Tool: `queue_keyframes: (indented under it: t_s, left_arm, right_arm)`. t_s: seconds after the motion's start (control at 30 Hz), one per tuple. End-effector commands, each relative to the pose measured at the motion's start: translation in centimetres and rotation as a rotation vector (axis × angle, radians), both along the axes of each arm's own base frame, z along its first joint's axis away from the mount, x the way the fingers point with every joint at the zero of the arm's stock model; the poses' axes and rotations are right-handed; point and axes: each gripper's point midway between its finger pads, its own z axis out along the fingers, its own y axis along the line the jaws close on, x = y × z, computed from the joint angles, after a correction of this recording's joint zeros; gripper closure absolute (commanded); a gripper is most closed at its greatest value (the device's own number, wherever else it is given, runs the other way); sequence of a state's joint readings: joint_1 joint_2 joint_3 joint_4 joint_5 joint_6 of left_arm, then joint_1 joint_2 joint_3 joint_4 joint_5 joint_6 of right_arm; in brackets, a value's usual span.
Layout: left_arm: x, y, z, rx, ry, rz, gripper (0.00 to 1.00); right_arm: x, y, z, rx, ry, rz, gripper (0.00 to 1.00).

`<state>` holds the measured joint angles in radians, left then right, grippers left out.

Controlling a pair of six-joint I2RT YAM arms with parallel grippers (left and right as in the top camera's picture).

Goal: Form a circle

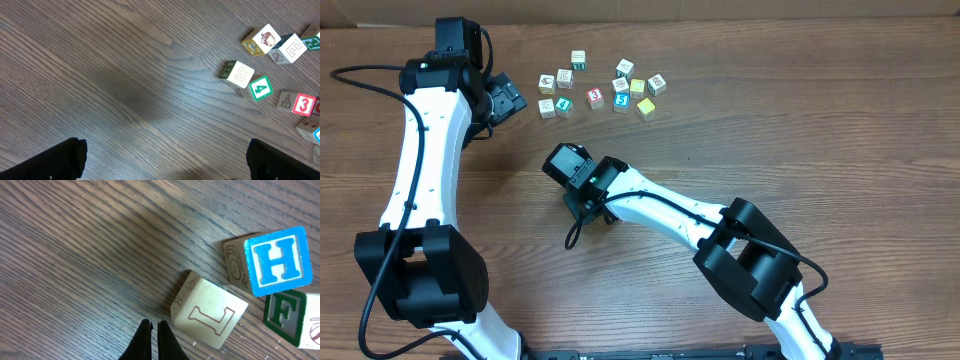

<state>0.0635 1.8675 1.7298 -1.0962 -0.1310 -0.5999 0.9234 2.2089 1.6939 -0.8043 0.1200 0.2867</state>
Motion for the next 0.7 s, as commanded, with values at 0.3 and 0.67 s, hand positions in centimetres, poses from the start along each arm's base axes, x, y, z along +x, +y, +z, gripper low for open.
queue_keyframes:
  t_s: [0.3,0.67]
  left_arm:
    - [0.17,0.03,1.26,0.002,-0.033,-0.001,0.01]
    - [0.17,0.04,1.26,0.002,-0.033,0.0,0.0]
  right_arm:
    - [0.4,-0.38,1.66,-0.001,-0.038,0.017,0.96]
    - [0.82,-1.0,1.69,-0.032,-0.063,0.005,0.96]
